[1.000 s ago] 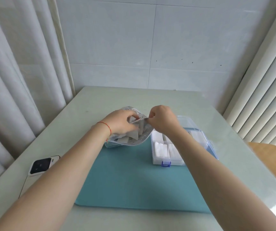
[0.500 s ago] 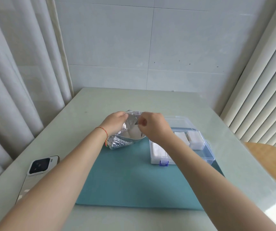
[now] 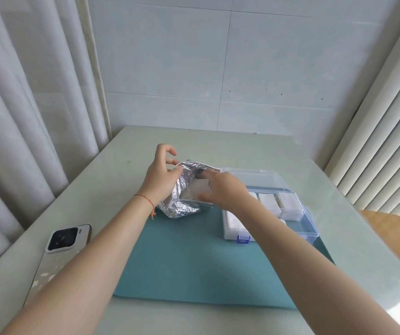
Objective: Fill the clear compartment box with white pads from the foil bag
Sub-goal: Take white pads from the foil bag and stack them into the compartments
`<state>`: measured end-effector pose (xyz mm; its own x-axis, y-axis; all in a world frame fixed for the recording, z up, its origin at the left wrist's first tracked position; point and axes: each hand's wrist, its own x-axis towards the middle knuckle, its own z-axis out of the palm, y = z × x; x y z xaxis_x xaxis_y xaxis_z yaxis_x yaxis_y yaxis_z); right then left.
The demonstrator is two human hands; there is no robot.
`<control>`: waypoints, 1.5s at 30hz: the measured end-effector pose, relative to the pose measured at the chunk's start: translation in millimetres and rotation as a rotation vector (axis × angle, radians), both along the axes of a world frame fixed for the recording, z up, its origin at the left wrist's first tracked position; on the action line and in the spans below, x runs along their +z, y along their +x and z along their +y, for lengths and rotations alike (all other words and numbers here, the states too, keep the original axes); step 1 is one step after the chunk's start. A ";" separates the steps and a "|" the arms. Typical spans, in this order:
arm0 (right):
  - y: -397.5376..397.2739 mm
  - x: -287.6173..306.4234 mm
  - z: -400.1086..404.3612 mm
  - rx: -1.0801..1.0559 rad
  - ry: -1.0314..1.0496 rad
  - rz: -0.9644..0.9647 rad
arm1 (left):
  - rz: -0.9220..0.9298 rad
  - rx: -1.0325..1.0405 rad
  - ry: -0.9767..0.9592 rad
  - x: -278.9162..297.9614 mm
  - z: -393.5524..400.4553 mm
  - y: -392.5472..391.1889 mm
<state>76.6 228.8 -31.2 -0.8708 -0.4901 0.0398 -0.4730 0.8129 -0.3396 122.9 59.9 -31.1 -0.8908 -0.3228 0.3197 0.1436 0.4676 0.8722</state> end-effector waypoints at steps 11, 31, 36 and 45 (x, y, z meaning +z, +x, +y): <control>-1.2 -2.9 -14.5 -0.035 0.068 0.114 | -0.107 -0.098 -0.279 -7.8 2.3 3.9; 4.4 37.5 27.3 -0.080 -0.490 -0.202 | -0.257 -0.194 -0.431 -20.6 -7.1 -3.2; 15.5 40.0 58.7 -0.065 -0.721 -0.334 | -0.076 -0.207 -0.148 9.2 16.0 11.4; 24.3 28.0 98.0 0.073 -0.916 -0.495 | -0.049 -0.197 0.347 35.0 80.6 21.1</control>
